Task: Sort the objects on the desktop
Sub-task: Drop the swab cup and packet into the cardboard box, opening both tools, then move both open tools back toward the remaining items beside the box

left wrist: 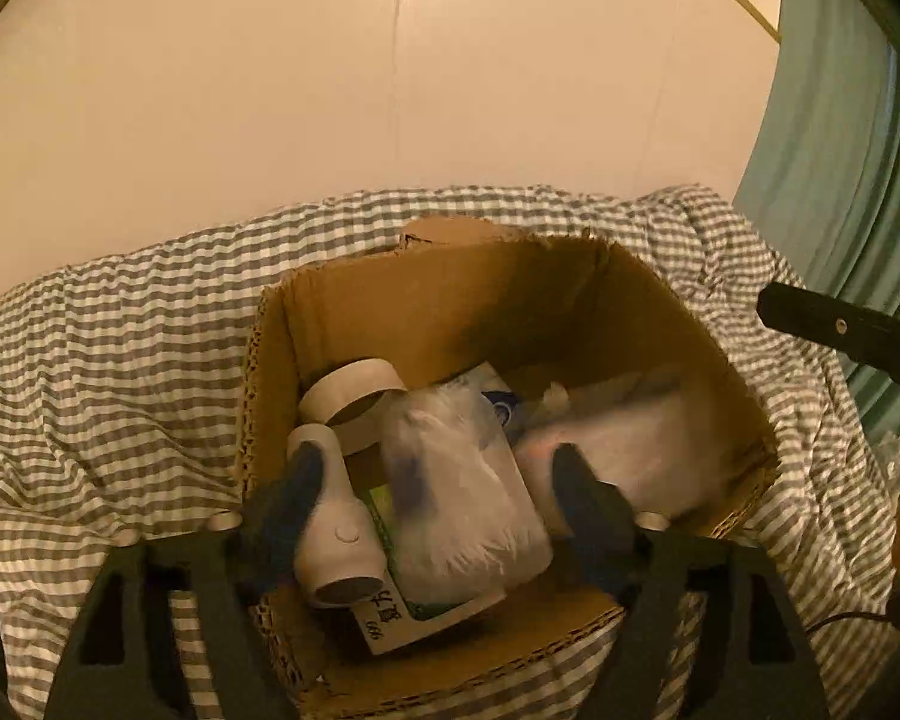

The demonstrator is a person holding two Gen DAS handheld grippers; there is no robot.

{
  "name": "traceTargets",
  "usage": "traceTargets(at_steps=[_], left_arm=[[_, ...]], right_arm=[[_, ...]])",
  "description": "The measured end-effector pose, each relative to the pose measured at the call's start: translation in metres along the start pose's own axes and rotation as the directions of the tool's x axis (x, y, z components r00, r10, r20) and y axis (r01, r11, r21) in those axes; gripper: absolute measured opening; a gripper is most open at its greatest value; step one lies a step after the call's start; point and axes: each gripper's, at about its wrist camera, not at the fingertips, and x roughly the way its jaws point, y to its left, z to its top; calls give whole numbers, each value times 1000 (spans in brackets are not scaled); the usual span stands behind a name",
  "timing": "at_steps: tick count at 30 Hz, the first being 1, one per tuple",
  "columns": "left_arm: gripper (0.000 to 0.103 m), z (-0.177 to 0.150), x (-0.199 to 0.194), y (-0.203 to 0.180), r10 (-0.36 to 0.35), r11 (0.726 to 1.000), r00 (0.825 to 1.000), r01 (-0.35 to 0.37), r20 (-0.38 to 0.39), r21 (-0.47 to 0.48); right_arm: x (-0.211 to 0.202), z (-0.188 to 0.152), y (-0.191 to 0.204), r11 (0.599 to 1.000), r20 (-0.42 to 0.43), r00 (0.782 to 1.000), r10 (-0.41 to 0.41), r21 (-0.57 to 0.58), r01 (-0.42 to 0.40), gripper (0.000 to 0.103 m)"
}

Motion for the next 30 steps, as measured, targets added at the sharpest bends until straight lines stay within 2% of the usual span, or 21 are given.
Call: traceTargets(at_steps=[1,3,4,10,13,17,22,26,30], left_arm=[[85,0,-3,0,10,1000,1000,-10,11,1],[86,-2,-11,1,38,999,999,-38,17,10],[86,-3,-16,-3,48,999,999,-48,17,10],[86,-28,-56,-1,72,997,997,-71,6,-41],[86,-56,-79,0,90,994,996,-90,-2,-64],[86,-102,-97,3,96,991,995,-99,-34,-86],[86,-157,-101,10,104,985,989,-117,-106,-126],[86,-184,-108,9,125,979,987,-139,-105,-147],[86,-203,-120,6,116,977,989,-130,-92,-171]], right_arm=[[-2,0,-1,1000,4,1000,-3,7,3,40],[-8,0,1,1000,16,1000,-11,18,10,40],[-14,0,0,994,-6,996,-86,64,86,40],[-58,-9,28,995,21,996,-91,33,90,40],[-80,-25,44,996,18,996,-83,14,83,40],[-102,-67,53,998,-12,999,-43,47,44,40],[-103,-125,56,993,-94,992,-83,75,90,40],[-106,-157,58,988,-136,987,-84,121,100,40],[-108,-177,69,987,-160,981,-108,100,125,40]])
